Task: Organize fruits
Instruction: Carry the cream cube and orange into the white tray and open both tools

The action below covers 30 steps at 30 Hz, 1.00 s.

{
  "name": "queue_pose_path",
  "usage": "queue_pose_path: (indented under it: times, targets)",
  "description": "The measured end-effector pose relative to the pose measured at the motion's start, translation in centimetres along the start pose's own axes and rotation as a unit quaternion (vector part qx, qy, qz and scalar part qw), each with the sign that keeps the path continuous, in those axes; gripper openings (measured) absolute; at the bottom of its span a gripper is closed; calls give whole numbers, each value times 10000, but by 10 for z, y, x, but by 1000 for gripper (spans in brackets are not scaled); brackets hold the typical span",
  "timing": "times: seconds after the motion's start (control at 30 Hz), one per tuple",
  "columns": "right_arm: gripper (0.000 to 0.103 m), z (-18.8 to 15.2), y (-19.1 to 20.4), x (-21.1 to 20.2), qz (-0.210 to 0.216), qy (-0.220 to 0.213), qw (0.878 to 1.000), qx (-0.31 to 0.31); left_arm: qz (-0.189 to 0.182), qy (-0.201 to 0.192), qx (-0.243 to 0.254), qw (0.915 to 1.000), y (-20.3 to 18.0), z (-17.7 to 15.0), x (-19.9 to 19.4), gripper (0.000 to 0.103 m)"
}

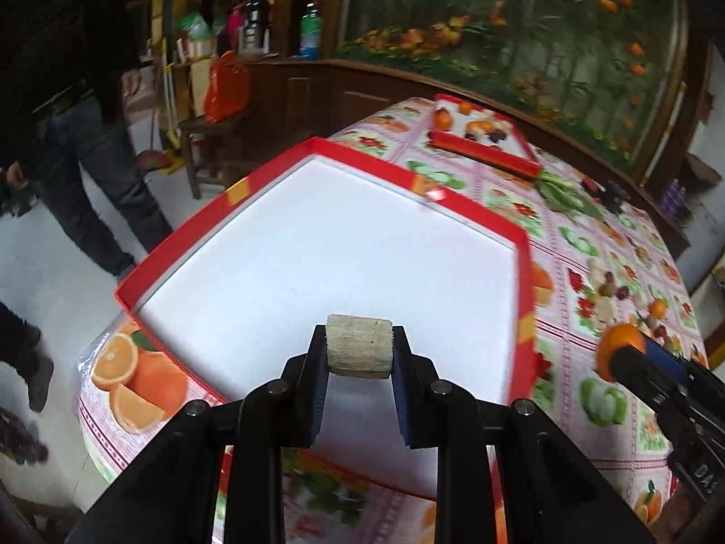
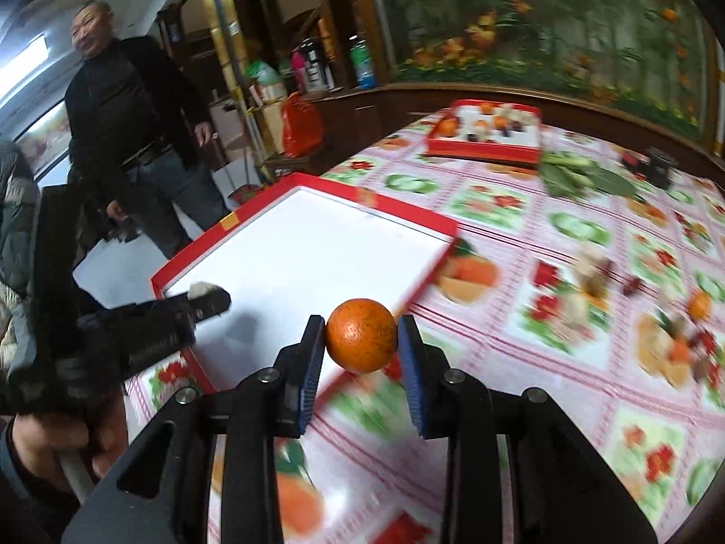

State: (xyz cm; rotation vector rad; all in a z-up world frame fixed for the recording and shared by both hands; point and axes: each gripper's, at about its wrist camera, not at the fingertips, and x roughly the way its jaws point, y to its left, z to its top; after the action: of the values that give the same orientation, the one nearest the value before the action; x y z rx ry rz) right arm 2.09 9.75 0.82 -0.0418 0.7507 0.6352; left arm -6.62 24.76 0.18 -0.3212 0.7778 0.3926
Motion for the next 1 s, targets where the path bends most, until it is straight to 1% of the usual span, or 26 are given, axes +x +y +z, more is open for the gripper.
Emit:
queue_pose_path:
  times: [0.13, 0.23, 0.33, 0.5, 0.67, 0.77, 0.83, 0.87, 0.9, 0.93, 0.97, 1.0]
  targets:
    - [35, 13, 13, 34, 78, 139, 9999, -39, 135, 5, -26, 9999, 9, 3, 5, 24]
    - [35, 18, 18, 54, 114, 251, 9996, -40, 205, 90, -92, 9997, 15, 5, 12, 24]
    - [35, 21, 20, 66, 100, 349, 9993, -17, 218, 159, -78, 9996, 17, 7, 18, 24]
    - [35, 21, 19, 75, 14, 497, 9988, 24, 132, 243, -2, 9996, 18, 9, 25, 25]
    - [36, 20, 17, 83, -28, 666, 9978, 49, 153, 306, -17, 9994, 19, 10, 28, 25]
    - [36, 18, 18, 80, -89, 649, 9979, 4, 138, 311, -24, 9994, 19, 9, 28, 25]
    - [48, 18, 19, 78, -110, 643, 9979, -2, 154, 299, -11, 9994, 18, 9, 26, 25]
    - [59, 19, 18, 77, -131, 610, 9980, -6, 132, 315, -19, 9994, 18, 9, 26, 28]
    - [65, 19, 19, 72, -157, 524, 9985, -16, 112, 332, -42, 9994, 17, 10, 26, 32]
    - [66, 20, 19, 69, -160, 477, 9987, -20, 113, 332, -73, 9994, 18, 10, 25, 43]
    - [66, 21, 19, 64, -161, 424, 9990, -28, 124, 292, -96, 9995, 18, 11, 23, 52]
    - [67, 22, 19, 60, -170, 387, 9991, -36, 128, 224, -108, 9996, 17, 11, 20, 55]
